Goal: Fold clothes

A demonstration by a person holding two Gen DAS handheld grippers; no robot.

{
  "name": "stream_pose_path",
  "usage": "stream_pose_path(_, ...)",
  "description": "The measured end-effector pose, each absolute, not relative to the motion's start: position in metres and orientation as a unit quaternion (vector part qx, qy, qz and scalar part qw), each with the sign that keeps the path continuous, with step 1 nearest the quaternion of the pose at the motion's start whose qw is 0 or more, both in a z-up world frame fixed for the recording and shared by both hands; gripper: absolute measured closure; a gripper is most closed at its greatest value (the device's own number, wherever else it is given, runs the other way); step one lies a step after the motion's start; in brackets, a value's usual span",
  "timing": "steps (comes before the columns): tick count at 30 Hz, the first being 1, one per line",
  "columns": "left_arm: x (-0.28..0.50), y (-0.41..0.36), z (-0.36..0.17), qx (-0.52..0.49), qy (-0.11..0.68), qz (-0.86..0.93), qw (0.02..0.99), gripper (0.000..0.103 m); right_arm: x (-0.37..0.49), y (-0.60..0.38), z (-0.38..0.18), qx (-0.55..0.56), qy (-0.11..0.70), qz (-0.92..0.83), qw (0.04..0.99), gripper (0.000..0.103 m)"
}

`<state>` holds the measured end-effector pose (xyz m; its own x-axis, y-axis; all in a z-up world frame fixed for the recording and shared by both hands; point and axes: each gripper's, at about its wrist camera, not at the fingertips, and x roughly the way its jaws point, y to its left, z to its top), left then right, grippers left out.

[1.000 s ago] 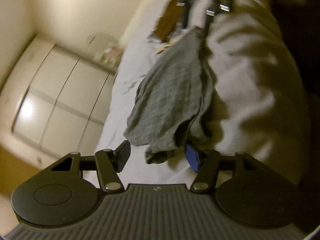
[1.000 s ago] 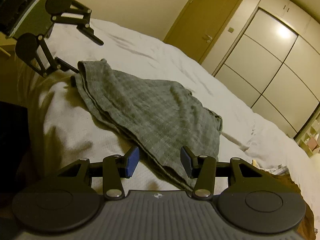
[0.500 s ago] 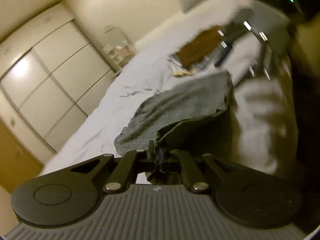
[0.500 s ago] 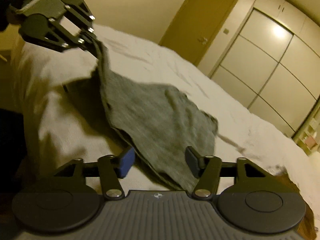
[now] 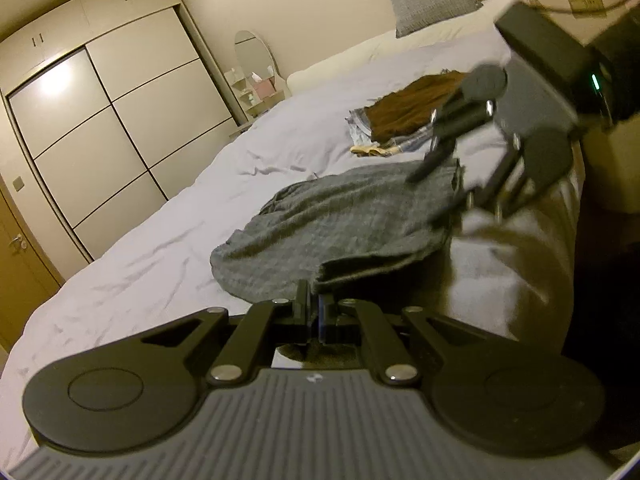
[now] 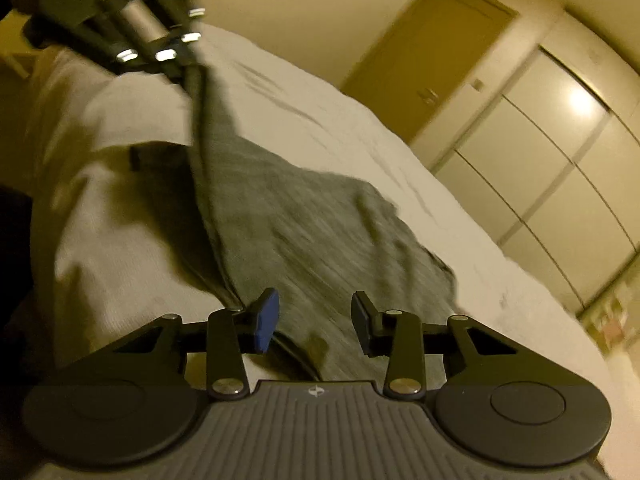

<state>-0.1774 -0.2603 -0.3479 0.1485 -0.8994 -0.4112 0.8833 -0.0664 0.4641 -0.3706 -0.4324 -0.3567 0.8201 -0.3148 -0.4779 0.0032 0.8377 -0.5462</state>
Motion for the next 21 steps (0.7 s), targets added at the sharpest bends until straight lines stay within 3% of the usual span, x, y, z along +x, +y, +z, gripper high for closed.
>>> stream_pose_path(4,-0.193,-0.259,-0.370,0.403,-0.051,-0.636,0.656,0.100,-0.392,-0.437,-0.347,-0.240,0.284,-0.085,0.925,0.054)
stream_pose_path(7,-0.201,-0.254,-0.391,0.472,-0.090,-0.606,0.634,0.094,-0.397,-0.425,-0.361,-0.305,0.306,-0.075,0.899,0.052)
stream_pose_path(9,-0.202,-0.246,-0.402,0.509,-0.114,-0.587,0.620,0.080,-0.400,-0.431,-0.370,-0.336,0.322,-0.081,0.882,0.052)
stream_pose_path(10,-0.202,-0.242,-0.407,0.522,-0.127,-0.576,0.616,0.068,-0.401,-0.436,-0.373,-0.343,0.331,-0.086,0.875,0.052)
stream_pose_path(11,-0.202,-0.239,-0.413,0.535,-0.140,-0.566,0.611,0.064,-0.402,-0.442,-0.374,-0.342,0.336,-0.093,0.873,0.051)
stream_pose_path(18,-0.210,-0.256,-0.442,0.589,-0.231,-0.535,0.560,0.056,-0.410,-0.455,-0.378,-0.381,0.355,-0.096,0.849,0.041)
stream_pose_path(21,-0.210,-0.271,-0.444,0.586,-0.230,-0.544,0.555,0.064,-0.410,-0.456,-0.384,-0.408,0.360,-0.091,0.834,0.041)
